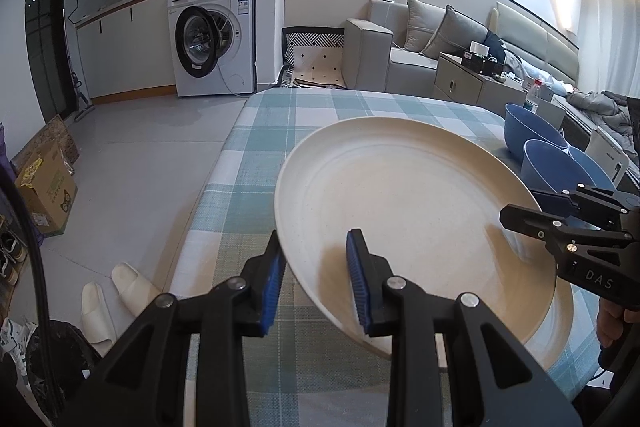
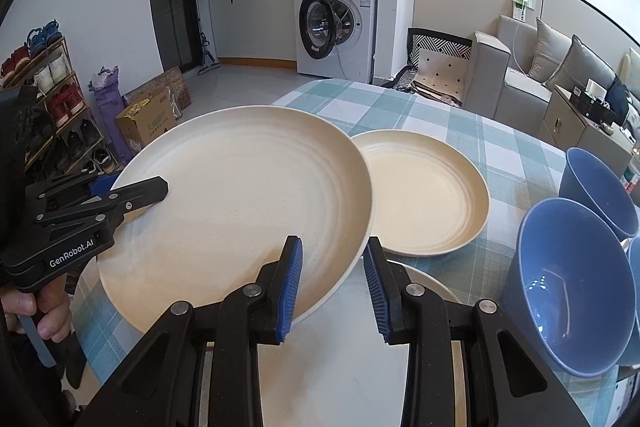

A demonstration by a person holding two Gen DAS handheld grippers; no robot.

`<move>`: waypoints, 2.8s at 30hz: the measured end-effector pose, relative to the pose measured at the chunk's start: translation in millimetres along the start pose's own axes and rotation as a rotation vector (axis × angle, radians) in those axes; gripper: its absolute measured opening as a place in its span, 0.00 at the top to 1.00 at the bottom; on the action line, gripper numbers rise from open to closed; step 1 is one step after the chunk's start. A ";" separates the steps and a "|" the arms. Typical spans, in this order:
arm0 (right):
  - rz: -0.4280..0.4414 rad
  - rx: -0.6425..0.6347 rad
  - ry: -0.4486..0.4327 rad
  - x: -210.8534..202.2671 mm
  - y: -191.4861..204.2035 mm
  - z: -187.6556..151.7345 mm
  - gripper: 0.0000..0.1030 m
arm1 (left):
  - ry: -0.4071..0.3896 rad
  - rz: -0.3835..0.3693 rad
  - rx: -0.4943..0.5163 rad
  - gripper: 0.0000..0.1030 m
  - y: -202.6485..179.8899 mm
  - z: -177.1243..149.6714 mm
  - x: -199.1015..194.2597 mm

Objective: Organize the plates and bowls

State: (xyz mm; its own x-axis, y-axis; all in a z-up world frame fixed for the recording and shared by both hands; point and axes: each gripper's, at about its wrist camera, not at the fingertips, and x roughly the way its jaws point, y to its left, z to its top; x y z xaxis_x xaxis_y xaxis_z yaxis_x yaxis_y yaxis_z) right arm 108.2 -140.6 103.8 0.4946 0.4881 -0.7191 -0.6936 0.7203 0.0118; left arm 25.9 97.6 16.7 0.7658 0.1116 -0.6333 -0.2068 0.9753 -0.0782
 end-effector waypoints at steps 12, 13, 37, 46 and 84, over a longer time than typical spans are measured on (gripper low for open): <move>-0.014 0.037 -0.009 -16.3 -11.9 -14.7 0.68 | -0.005 -0.018 0.033 0.72 -18.2 0.1 -1.3; -0.015 0.039 -0.010 -17.1 -12.9 -15.6 0.68 | -0.004 -0.020 0.035 0.72 -19.7 0.1 -0.9; -0.063 0.097 -0.014 -43.5 -33.8 -47.5 0.68 | -0.013 -0.079 0.065 0.72 -53.1 -4.7 4.5; -0.069 0.109 -0.010 -45.1 -40.8 -55.0 0.68 | 0.000 -0.087 0.075 0.72 -61.7 -9.1 10.2; -0.132 0.138 0.036 -45.4 -58.0 -102.9 0.68 | 0.063 -0.114 0.177 0.71 -100.5 -30.7 24.0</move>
State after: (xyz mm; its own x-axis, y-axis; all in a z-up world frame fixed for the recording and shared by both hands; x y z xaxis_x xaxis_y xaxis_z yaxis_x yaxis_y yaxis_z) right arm 72.1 -255.3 64.3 0.5562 0.3687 -0.7448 -0.5442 0.8389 0.0089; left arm 46.4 -3.6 -14.2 0.7371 -0.0083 -0.6757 -0.0062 0.9998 -0.0190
